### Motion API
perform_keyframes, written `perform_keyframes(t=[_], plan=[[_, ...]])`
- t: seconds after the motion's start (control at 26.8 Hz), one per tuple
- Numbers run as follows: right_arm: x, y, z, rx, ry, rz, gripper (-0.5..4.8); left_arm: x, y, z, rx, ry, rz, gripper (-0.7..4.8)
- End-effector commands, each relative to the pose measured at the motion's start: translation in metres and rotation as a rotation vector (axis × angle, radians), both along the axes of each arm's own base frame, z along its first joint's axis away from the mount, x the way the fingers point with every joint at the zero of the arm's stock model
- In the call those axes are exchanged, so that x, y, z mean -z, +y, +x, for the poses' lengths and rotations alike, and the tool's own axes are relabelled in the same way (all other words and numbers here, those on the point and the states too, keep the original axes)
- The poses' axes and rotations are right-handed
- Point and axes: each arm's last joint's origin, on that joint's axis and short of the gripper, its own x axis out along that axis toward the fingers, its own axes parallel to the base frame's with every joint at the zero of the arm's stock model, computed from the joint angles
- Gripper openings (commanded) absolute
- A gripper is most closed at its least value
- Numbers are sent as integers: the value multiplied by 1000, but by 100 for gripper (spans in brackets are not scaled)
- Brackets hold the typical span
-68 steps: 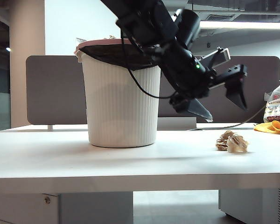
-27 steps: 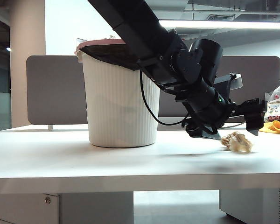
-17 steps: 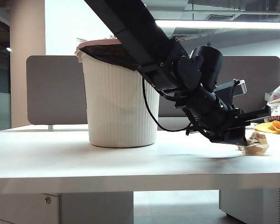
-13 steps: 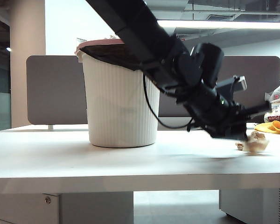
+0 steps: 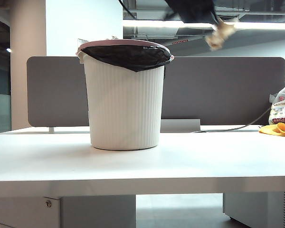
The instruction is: Pick up all the trash on the table and put it in the trash can.
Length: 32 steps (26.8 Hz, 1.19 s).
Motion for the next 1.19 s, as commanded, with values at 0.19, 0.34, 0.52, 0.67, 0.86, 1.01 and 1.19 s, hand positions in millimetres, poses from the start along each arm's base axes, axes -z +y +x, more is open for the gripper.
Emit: perform_keyframes(t=[0.19, 0.34, 0.52, 0.67, 0.86, 1.01, 1.19], plan=[[-14, 28, 45, -185, -130, 93, -2, -67, 98, 4, -213, -62, 58, -6], [-13, 42, 71, -259, -109, 173, -2, -73, 144, 10, -301, 9, 111, -6], [-9, 56, 97, -300, -61, 154, -2, -64, 174, 17, -261, 130, 155, -6], [-1, 68, 118, -342, -14, 141, -2, -53, 177, 20, -254, 209, 196, -6], [7, 74, 129, -339, 19, 132, -2, -51, 175, 19, -237, 192, 235, -2], [6, 73, 128, -340, 14, 133, -2, -51, 176, 19, -250, 189, 238, 322], [5, 72, 126, -341, 20, 132, -2, -53, 178, 20, -308, 177, 251, 479]])
